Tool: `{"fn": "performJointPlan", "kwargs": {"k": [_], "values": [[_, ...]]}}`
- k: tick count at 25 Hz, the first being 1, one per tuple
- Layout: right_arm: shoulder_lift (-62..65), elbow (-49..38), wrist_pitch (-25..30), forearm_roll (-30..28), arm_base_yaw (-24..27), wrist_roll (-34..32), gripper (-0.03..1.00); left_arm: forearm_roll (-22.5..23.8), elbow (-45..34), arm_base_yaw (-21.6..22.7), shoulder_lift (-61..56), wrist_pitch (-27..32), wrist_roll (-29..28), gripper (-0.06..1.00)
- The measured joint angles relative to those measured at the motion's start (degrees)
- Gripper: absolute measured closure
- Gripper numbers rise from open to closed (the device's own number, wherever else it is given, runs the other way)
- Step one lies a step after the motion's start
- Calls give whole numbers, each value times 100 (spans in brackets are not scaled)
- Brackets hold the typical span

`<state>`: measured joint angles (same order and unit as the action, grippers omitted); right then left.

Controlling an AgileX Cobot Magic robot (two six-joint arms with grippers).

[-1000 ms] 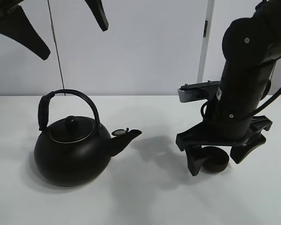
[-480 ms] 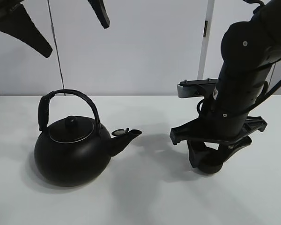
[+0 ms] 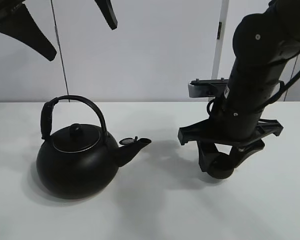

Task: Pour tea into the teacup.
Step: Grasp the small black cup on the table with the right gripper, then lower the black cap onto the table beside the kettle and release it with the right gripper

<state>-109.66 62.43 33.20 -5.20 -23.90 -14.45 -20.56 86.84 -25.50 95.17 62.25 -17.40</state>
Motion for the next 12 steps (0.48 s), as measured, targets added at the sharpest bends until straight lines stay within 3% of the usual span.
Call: {"fn": "performJointPlan", "kwargs": {"k": [12], "values": [[0,172,4,900,-7,492,57,0,0,0,0,-7,0,26]]}}
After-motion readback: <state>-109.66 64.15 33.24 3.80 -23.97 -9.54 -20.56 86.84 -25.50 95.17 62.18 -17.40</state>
